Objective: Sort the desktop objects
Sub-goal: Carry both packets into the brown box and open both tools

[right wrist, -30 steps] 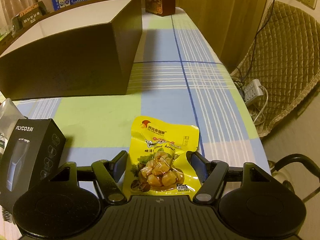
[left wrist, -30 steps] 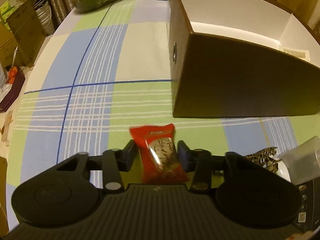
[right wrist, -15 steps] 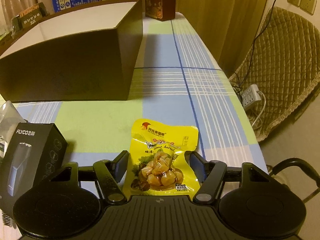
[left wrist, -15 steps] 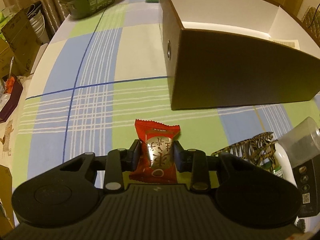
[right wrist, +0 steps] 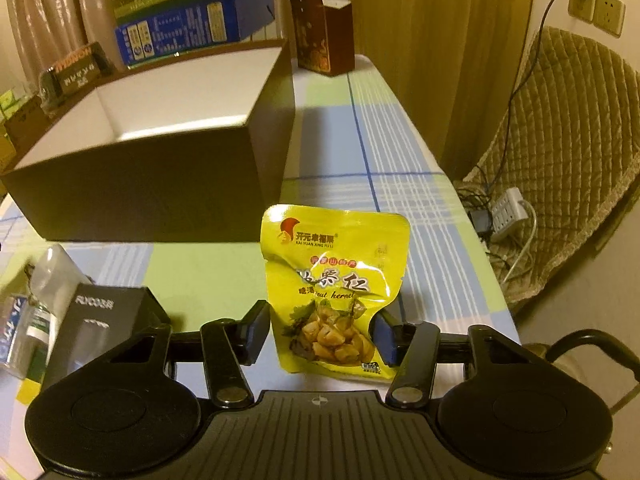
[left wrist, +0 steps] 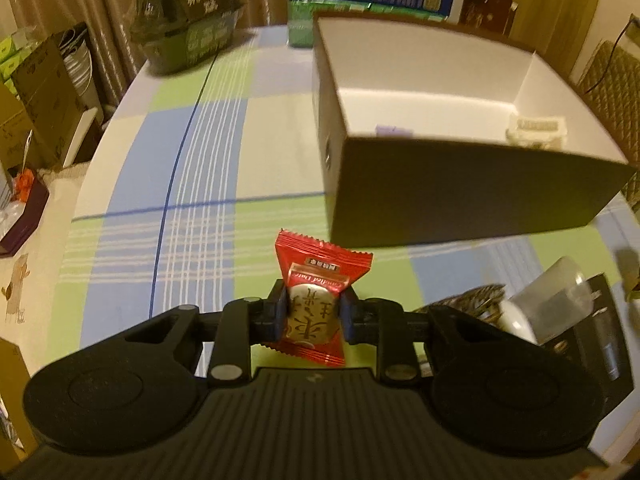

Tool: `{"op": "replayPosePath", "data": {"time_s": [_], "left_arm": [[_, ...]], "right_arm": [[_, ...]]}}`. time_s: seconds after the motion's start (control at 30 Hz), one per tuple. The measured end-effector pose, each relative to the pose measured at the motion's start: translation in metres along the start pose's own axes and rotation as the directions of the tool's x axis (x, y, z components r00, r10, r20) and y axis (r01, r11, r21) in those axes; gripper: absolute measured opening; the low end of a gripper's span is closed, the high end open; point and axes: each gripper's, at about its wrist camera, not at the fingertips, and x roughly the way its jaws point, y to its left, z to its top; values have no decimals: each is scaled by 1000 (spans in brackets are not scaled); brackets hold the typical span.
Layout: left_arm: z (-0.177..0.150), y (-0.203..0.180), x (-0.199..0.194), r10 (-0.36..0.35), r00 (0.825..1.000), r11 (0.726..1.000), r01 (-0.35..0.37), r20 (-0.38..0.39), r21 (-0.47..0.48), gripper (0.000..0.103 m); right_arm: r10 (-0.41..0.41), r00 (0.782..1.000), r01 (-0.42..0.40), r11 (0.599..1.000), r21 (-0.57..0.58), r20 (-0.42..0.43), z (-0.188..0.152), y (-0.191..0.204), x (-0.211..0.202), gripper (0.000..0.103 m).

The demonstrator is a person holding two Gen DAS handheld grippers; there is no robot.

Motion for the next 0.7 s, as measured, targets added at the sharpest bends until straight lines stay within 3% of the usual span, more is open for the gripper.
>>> {"op": "replayPosePath", "data": {"time_s": [0.33,0.7], "left_arm": [[10,-9,-20,-32,998,999,31,49,19,22],[43,-25,-43,-93,984,994,83,153,72,22]], "right_arm": [[66,994,-66,998,3,88,23,11,-26,51],[193,965,-183,981,-68,179,69,44,-40,51]]}}
